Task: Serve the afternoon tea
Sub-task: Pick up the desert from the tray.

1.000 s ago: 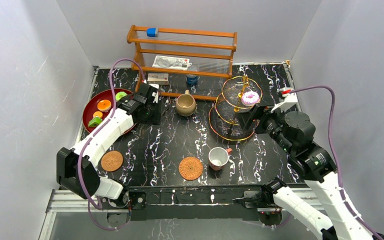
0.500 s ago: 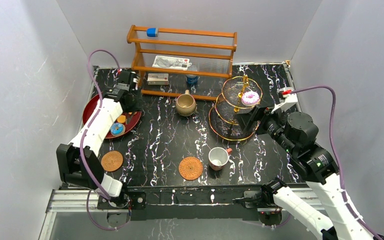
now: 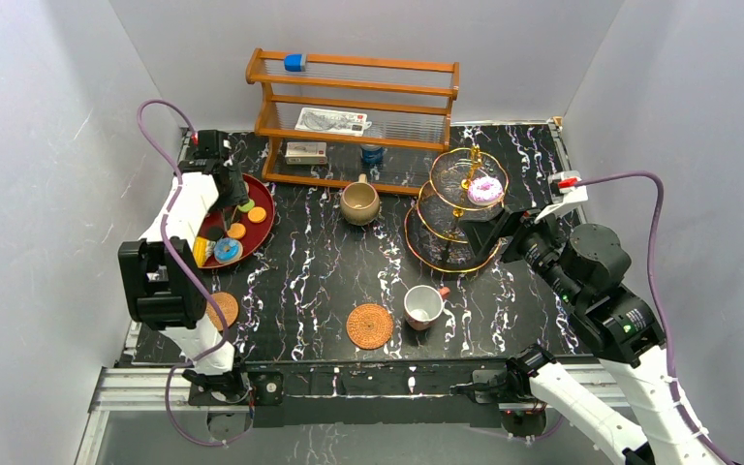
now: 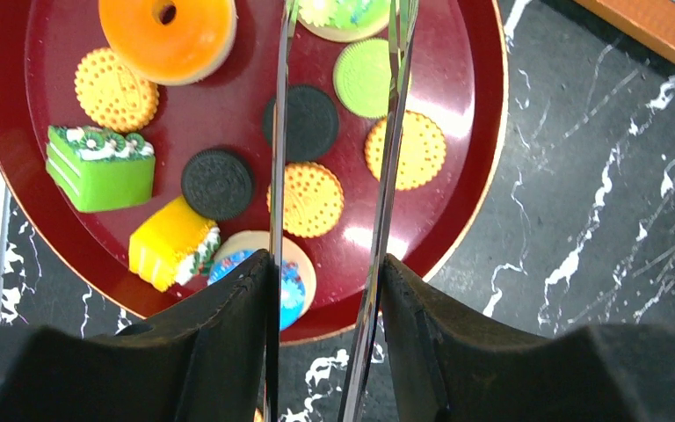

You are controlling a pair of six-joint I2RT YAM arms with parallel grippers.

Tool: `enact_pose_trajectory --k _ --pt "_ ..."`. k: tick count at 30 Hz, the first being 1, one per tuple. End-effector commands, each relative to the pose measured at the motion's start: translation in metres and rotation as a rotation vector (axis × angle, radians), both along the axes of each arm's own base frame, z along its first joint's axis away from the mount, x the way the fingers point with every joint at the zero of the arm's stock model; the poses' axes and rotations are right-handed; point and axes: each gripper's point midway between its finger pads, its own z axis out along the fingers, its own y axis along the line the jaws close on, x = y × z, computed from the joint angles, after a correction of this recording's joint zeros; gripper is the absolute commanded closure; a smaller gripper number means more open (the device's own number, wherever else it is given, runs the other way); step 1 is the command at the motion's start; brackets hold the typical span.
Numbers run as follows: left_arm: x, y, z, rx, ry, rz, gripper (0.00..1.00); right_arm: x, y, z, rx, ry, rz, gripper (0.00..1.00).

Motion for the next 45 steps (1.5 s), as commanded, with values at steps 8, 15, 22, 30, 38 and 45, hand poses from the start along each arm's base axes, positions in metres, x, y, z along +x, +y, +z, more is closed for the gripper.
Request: enact_pose_trajectory --k 8,15,22,30,38,45 --pt "0.024 0.012 0.016 0.009 -0.072 0.002 0.55 0.008 0.005 0.03 0.028 -0.099 0.004 0.01" --pt "0.026 0.009 0.011 0.0 -0.06 -0.006 0.51 0.015 0.008 0.03 0.008 -0.106 0.006 0.01" --pt "0.027 0.007 0.012 -0.01 -0.058 -0.015 0.5 0.017 0.008 0.028 0.001 -0.108 -0.001 0.01" --pt "0.028 0.004 0.032 -0.026 -0.101 -0.019 0.5 0.019 0.009 0.028 0.0 -0.108 -0.001 0.01" --pt "0.025 0.003 0.025 -0.03 -0.08 -0.021 0.49 0.02 0.01 0.027 0.003 -0.107 0.002 0.01" --pt "0.024 0.0 0.011 -0.046 -0.045 -0.032 0.48 0.018 0.009 0.029 0.01 -0.112 0.002 0.01"
